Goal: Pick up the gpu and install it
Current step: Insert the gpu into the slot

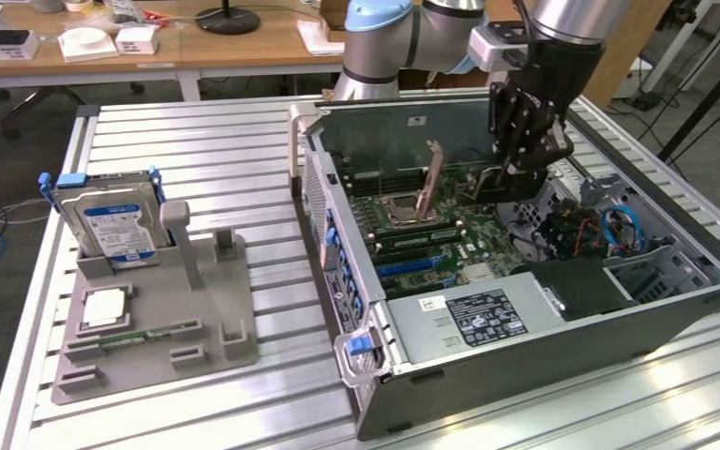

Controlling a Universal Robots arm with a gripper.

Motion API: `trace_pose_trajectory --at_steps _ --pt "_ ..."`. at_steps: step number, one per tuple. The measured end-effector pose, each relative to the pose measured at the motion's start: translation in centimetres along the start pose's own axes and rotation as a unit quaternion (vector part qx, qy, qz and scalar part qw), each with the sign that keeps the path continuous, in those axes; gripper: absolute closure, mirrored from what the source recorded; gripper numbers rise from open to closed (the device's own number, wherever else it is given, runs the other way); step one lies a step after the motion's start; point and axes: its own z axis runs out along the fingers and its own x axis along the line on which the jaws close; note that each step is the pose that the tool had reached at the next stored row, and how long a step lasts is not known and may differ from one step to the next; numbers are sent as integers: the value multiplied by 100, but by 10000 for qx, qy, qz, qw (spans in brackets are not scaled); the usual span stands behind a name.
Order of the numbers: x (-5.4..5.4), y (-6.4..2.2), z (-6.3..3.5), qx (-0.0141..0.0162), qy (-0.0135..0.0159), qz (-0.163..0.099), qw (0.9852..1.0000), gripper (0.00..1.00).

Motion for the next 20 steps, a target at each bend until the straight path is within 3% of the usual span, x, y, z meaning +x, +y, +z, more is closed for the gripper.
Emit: trace_pose_trajectory --at_steps 20 --pt "3 45 107 0 0 0 10000 74"
